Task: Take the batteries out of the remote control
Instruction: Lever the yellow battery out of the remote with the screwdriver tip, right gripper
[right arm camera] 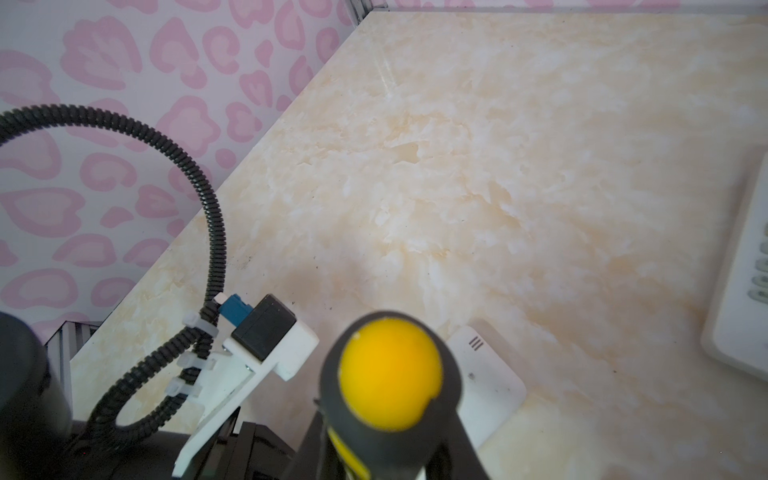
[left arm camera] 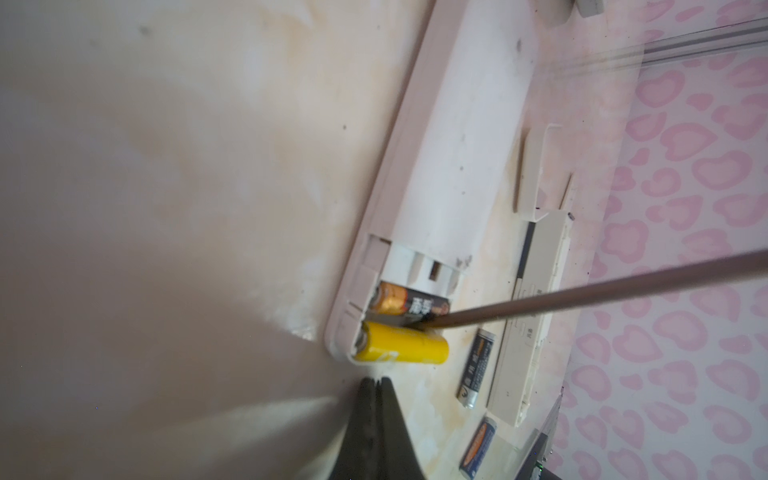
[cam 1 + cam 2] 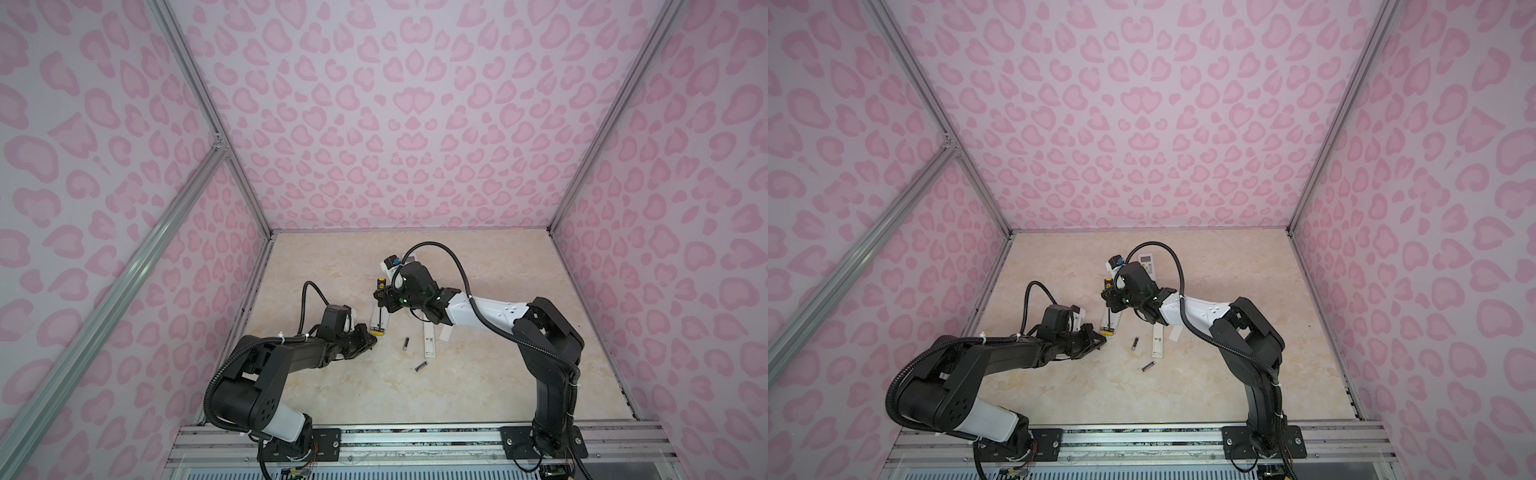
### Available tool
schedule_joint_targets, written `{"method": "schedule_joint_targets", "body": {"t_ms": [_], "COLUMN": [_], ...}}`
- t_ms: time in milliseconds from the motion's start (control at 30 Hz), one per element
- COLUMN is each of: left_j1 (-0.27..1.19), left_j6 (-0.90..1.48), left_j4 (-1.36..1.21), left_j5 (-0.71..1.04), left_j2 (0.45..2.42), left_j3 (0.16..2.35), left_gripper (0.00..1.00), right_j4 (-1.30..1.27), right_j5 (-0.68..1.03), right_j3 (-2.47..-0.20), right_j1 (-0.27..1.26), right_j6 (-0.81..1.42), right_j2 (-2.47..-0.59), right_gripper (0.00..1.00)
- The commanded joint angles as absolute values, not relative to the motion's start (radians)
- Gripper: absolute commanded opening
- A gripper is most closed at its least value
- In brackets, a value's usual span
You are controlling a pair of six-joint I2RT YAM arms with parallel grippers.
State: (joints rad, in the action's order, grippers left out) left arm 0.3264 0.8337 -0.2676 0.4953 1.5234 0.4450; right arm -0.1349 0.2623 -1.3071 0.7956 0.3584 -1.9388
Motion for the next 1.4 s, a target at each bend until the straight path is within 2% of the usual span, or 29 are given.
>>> {"method": "schedule_joint_targets", "body": {"t_ms": [0,500,833,1367], "left_j1": [0.325,0.326,0.330,0.346], "left_j6": [0.815,0.817,0.820,0.845], "left_j4": [-0.209,-0.219,-0.220,-0.238], "left_j5": [0.442,0.445,0.451,0.443], "left_j2": [1.514,1.511,1.510,1.523], "left_j3": [0.434,0.422,0.430,0.432], "left_gripper": [0.04,0.04,0.04,0.04], "right_j4": [-0.102,-0.059,0.004,-0.045], "right_j5": [0.264,0.254,0.165,0.300], "right_j3": [-1.311,-1.332,-1.347,-1.338], "right_j1": [0.796,0.781,0.806,0.757], "right_j6": [0.372,0.445,0.367,0.488], "right_j2": [-1.939,-1.949,-1.934,-1.954], "right_gripper": [0.00,0.00,0.00,0.00]}}
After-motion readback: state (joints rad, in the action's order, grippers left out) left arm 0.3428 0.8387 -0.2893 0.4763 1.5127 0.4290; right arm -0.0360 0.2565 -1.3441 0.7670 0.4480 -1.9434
